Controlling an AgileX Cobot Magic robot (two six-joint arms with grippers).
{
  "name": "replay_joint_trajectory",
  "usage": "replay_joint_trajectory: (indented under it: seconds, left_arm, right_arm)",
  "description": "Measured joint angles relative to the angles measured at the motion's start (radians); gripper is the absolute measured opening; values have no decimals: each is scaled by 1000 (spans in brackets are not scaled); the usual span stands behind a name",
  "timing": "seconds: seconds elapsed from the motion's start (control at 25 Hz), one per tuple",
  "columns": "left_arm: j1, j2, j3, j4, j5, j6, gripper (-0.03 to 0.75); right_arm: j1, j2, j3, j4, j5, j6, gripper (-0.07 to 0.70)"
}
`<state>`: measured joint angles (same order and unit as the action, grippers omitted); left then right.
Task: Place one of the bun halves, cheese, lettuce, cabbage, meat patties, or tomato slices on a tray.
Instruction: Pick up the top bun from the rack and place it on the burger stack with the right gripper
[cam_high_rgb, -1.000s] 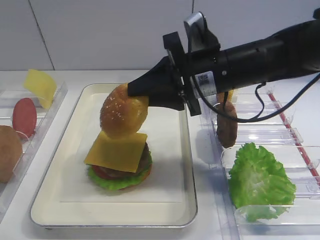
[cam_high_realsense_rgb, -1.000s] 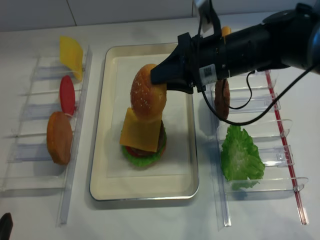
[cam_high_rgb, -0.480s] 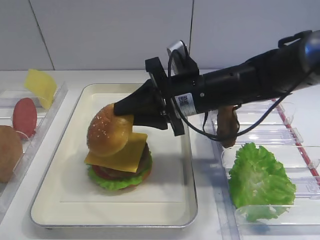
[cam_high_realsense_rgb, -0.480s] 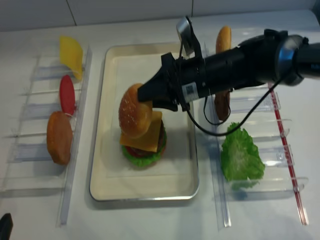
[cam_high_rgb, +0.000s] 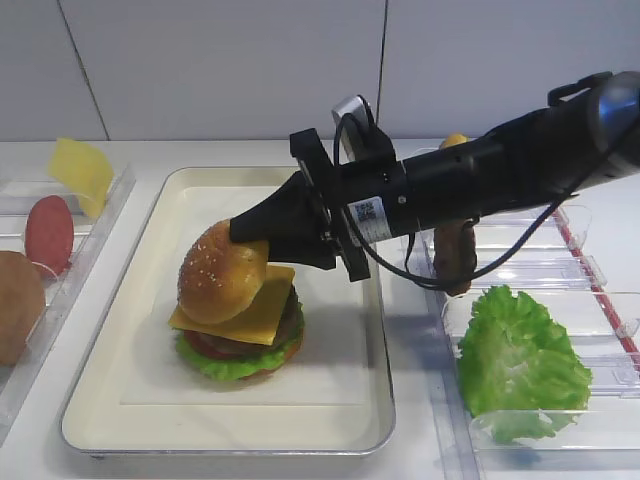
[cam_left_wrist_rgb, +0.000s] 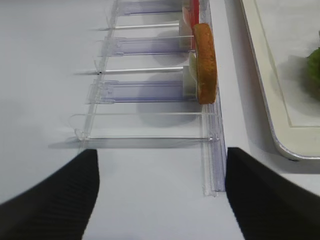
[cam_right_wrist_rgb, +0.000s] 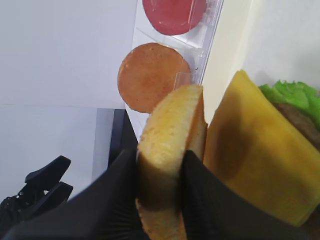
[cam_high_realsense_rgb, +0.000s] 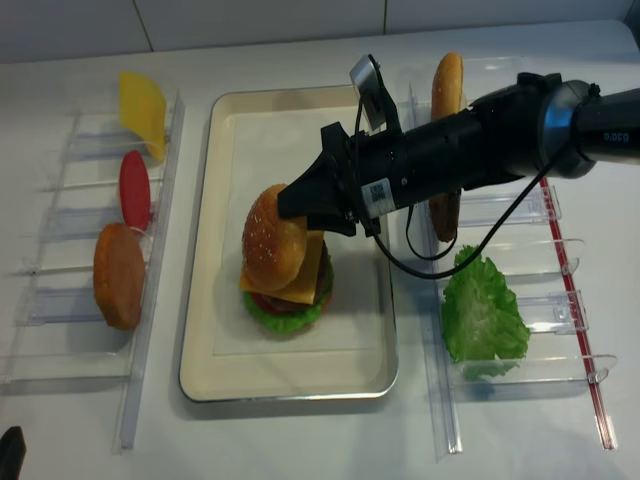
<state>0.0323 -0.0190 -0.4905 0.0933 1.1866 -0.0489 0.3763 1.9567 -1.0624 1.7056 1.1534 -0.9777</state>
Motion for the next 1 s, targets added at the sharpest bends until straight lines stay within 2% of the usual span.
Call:
replay_joint_trajectory:
  seconds: [0.84, 0.92, 1.0]
  left_arm:
    - [0, 0, 0, 0, 0, 0, 510]
    - [0, 0, 0, 0, 0, 0, 510]
    - [0, 0, 0, 0, 0, 0, 510]
  right_arm:
    - [0, 0, 0, -35, -15, -8, 236]
    - [0, 0, 0, -35, -24, -8, 266]
    - [0, 0, 0, -35, -38, -8, 333]
